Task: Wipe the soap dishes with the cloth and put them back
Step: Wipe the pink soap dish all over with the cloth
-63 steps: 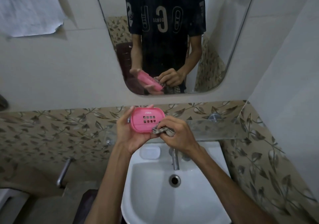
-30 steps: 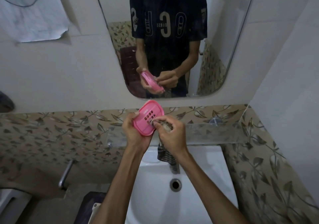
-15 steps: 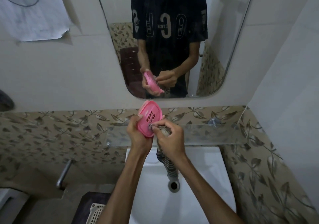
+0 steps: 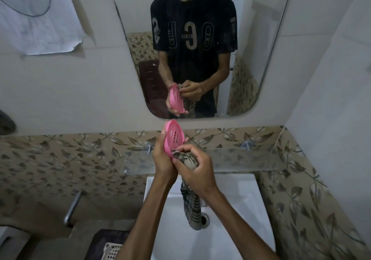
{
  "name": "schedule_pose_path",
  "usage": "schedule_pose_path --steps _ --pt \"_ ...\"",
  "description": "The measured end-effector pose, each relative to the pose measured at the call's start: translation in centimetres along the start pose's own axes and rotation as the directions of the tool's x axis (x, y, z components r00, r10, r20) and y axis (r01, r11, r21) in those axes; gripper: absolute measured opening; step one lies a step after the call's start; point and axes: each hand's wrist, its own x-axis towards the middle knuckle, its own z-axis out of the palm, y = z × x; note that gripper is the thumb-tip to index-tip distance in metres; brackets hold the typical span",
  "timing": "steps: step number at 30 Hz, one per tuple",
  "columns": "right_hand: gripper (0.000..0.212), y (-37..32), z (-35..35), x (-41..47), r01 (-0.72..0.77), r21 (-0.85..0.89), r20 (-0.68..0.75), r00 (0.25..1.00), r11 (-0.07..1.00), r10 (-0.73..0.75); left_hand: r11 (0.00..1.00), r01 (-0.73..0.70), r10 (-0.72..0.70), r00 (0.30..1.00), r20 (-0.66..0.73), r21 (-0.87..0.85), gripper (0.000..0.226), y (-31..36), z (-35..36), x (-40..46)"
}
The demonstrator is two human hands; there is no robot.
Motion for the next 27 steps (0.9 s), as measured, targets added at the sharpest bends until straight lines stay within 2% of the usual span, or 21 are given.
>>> schedule_pose_path --steps 3,5,8,10,11,13,17,23,27 --pt "0.02 0.1 -0.4 0.6 0.203 -0.125 0.03 0.979 0.971 -0.2 0.999 0.048 -0.049 0.997 0.057 0.023 0.055 0.6 -0.4 -0.3" --pt "0.021 0.3 -0.9 1.1 0.289 -0.183 0.059 0.957 0.94 -0.283 0.996 0.093 -0.093 0.987 0.131 0.01 0.04 1.9 -0.9 0.1" --pt "0.024 1.0 -2.1 1.7 0.343 -0.244 0.156 0.937 0.907 -0.313 0.959 0.262 -0.283 0.925 0.256 0.111 0.054 4.3 -1.6 0.7" --pt "0.024 1.2 -2.3 1.7 0.363 -0.259 0.221 0.924 0.895 -0.311 0.919 0.356 -0.387 0.893 0.227 0.169 0.067 5.0 -1.3 0.9" --pt "0.024 1.3 -2.3 1.6 0.363 -0.256 0.229 0.923 0.896 -0.309 0.917 0.37 -0.394 0.896 0.205 0.147 0.07 5.0 -0.9 0.9" --pt "0.02 1.5 -2.1 1.3 0.322 -0.241 0.182 0.942 0.916 -0.283 0.943 0.322 -0.332 0.931 0.15 0.084 0.069 4.4 -0.3 1.0" --pt "0.012 1.4 -0.8 0.4 0.078 -0.148 0.01 0.997 0.986 -0.078 0.981 0.196 -0.195 0.977 0.088 0.0 0.063 2.1 0.3 0.3" --pt "0.008 1.5 -0.3 1.0 -0.096 -0.078 -0.129 0.988 0.992 0.085 0.994 0.036 -0.028 0.997 0.077 -0.102 0.067 1.1 0.1 0.0" --pt "0.007 1.2 0.8 0.4 -0.112 -0.051 -0.084 0.991 0.992 0.107 0.993 -0.034 0.036 0.999 0.013 -0.11 0.079 0.6 0.3 -0.3"
